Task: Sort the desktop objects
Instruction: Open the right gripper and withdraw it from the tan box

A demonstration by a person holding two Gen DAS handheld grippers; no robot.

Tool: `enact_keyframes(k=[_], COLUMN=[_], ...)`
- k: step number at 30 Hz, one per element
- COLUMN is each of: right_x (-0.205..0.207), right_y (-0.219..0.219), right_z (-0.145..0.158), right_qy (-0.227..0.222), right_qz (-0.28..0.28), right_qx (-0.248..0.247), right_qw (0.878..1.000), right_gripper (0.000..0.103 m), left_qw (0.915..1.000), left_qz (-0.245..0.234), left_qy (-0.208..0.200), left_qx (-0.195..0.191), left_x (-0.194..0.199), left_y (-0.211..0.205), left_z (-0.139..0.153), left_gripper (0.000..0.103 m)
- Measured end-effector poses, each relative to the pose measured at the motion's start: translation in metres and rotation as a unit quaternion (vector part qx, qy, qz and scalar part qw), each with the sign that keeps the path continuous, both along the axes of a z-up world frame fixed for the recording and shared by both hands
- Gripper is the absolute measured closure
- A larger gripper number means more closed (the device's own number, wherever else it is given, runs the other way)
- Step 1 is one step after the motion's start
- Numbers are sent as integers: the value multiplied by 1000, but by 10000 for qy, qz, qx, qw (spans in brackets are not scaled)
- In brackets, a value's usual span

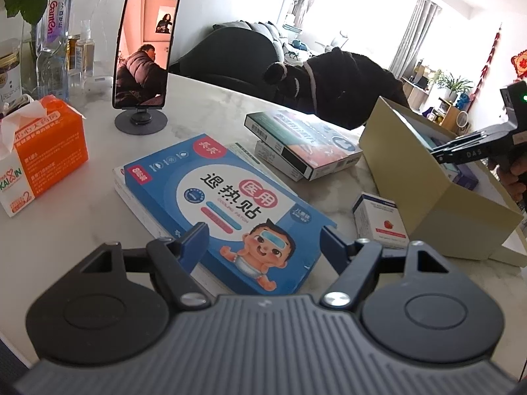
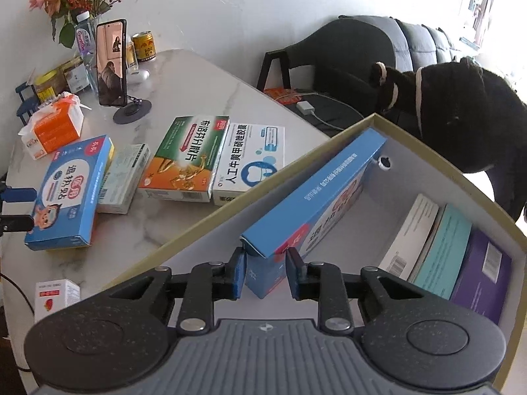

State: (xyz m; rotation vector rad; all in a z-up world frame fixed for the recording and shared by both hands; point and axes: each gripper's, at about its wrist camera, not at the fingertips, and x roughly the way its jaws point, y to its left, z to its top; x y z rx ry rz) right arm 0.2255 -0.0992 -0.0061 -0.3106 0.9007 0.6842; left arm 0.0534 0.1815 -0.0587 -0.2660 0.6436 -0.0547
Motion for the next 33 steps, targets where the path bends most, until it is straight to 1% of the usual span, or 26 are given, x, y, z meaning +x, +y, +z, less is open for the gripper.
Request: enact_keyframes(k=[22,28,33], right_x=[0,0,0], right_y=[3,4,5], right_z=[8,10,12], right_qy=[-338,-430,-507], right_qz=[-107,-136,-160], right_qx=[62,79,93], right_qw=[9994,9990,9985], right_gripper=[74,73,68], left_qw=[10000,10000,9999], left_qz=[54,85,131], left_qy=[-2,4,40], left_qx=[32,44,15], left_x=[0,-2,-4], left_y=[2,4,8], left_z=[4,5,3], left_gripper=[29,29,29])
